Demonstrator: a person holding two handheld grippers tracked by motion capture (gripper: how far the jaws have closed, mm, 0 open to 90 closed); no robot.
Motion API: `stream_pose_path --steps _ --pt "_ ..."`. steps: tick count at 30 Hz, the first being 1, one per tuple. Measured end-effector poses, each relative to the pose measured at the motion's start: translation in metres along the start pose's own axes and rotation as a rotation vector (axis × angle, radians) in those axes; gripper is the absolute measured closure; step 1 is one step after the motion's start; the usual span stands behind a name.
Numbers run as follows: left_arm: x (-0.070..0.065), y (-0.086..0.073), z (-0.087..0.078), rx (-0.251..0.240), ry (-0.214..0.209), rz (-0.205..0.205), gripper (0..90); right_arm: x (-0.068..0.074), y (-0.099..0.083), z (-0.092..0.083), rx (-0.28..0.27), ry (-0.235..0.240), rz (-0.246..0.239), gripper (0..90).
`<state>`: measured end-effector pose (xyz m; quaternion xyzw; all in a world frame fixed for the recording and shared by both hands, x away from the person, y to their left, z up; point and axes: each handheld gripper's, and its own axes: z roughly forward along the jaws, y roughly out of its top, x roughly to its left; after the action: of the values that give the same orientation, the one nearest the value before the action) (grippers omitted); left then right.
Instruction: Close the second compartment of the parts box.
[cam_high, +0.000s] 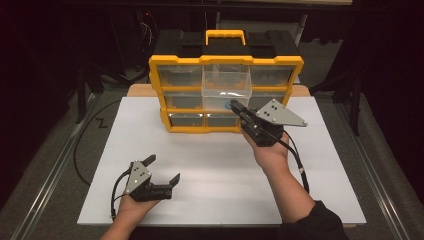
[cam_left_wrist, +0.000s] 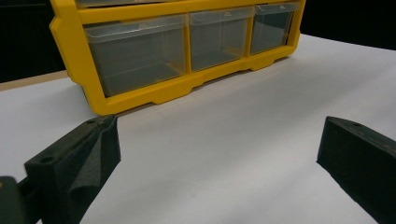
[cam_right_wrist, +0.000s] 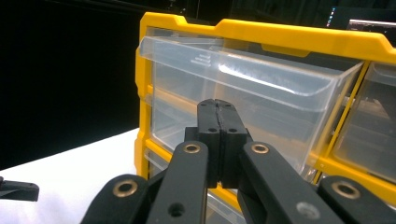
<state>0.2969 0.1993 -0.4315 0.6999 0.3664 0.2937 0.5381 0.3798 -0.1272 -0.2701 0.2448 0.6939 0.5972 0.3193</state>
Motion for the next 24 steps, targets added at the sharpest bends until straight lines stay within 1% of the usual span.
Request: stream_pose_path --steps 10,24 --pt "-0.002 0.001 -0.003 -0.004 0.005 0.004 0.1 0.004 0.006 0.009 0.006 -0.007 -0.016 90.0" --pt "0.000 0.001 -0.004 -0.013 0.007 -0.005 0.1 0.002 0.010 0.012 0.004 -0.020 -0.012 90.0"
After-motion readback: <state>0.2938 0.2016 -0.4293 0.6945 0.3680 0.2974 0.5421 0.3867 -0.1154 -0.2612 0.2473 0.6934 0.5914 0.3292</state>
